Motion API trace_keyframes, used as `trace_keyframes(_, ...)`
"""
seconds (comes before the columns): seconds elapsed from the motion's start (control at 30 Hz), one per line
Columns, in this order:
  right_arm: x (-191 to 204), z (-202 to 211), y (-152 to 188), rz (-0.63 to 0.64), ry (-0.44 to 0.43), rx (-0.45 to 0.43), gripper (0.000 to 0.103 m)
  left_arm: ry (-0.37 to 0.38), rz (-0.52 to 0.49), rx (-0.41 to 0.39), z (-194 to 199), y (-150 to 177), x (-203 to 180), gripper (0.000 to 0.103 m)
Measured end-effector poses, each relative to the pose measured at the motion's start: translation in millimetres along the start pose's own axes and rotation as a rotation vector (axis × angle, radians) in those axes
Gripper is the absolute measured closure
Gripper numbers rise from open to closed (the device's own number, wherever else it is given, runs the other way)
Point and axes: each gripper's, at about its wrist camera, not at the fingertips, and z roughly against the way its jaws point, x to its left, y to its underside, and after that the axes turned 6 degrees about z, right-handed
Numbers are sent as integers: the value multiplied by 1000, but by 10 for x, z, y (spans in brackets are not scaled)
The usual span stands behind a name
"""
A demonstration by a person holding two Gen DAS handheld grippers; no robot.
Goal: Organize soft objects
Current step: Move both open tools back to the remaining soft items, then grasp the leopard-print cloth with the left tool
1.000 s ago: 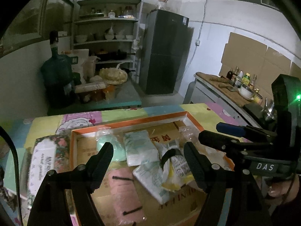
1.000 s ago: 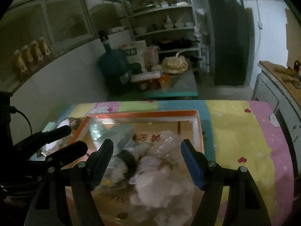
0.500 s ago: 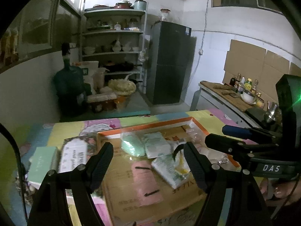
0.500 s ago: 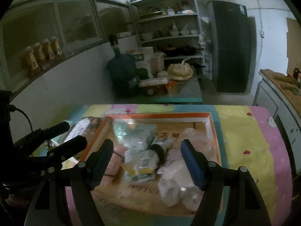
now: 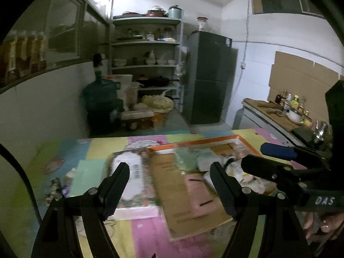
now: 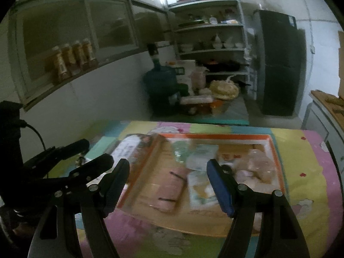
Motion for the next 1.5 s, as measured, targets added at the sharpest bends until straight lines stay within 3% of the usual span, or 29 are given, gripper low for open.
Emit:
trace_keyframes(0.47,933,-209,88,43,-15,-46,28,-108,67,-8,294,222,798,26)
trace_keyframes(0.77,1442,-354,106,70,-48,-52,28,-196,140,15,226,380,1568,26)
trace_keyframes(1.03,1798,-662,72,103,-95,-18,28,-244,179,117,-177,589,2209,26)
trace_keyframes(1.3,2061,-939,12,128,-128,18,28,-191,217,223,-403,669,2415,27)
trace_keyframes(1.4,2110,-999,19,131,-133,30,28,-179,201,253,-479,668,2375,36)
trace_keyframes(1.5,2132,-1030,27,133,-133,38,28,-160,196,267,-497,673,2357,57)
